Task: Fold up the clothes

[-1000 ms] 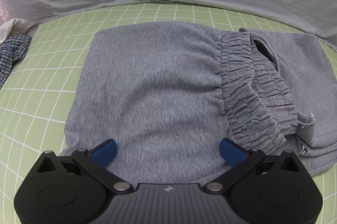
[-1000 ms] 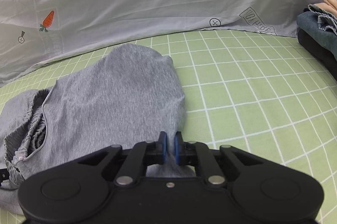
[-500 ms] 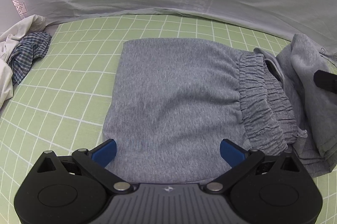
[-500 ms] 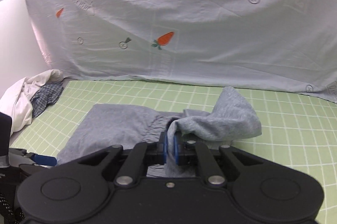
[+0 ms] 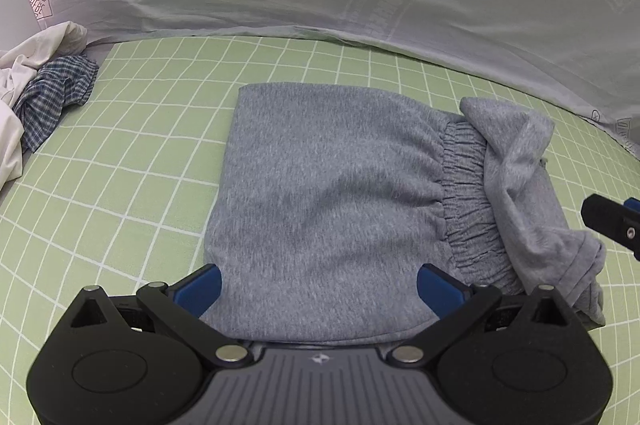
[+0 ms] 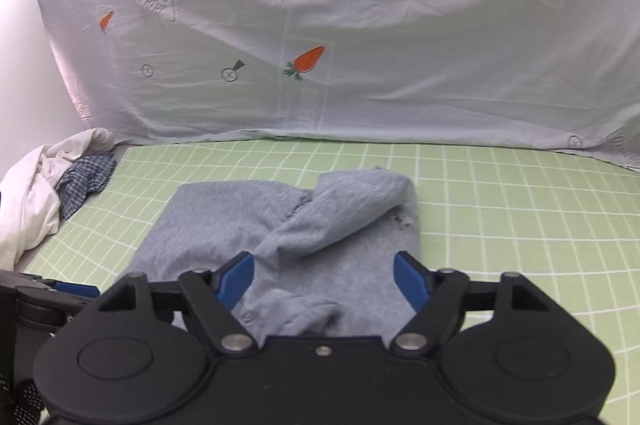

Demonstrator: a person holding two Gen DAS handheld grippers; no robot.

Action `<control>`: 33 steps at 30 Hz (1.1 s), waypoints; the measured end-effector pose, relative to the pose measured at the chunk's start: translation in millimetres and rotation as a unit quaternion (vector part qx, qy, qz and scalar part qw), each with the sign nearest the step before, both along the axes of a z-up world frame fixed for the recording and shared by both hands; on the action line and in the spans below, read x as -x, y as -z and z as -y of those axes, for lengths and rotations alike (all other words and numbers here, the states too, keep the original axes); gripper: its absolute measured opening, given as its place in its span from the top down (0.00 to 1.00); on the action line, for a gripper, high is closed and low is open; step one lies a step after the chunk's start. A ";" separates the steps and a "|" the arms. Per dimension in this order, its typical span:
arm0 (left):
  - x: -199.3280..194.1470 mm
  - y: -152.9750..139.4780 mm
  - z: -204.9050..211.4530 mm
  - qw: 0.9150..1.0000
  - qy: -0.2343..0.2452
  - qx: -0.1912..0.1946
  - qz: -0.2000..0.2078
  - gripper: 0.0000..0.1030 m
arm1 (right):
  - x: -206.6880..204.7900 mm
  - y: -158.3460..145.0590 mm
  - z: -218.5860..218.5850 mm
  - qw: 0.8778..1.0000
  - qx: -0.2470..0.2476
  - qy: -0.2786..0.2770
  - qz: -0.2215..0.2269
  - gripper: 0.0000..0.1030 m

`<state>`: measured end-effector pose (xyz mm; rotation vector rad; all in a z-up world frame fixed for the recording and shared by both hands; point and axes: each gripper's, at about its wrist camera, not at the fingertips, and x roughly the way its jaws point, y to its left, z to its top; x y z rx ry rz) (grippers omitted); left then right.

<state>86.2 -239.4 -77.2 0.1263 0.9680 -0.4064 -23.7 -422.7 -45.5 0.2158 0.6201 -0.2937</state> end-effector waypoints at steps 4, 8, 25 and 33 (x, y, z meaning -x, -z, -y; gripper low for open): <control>-2.3 -15.4 22.6 0.999 0.026 0.026 0.009 0.03 | 16.3 18.4 24.8 0.997 0.018 0.067 -0.043 0.03; -4.7 -23.2 46.5 0.996 0.062 0.062 -0.001 0.20 | 29.0 40.1 47.9 0.988 0.019 0.126 -0.091 0.03; -6.1 -22.5 82.0 0.986 0.113 0.120 0.014 0.92 | 33.4 54.5 53.4 0.985 0.019 0.126 -0.118 0.03; -12.2 -62.3 14.4 0.985 0.048 0.151 0.062 0.92 | 29.2 53.5 38.4 0.987 0.034 0.103 -0.122 0.03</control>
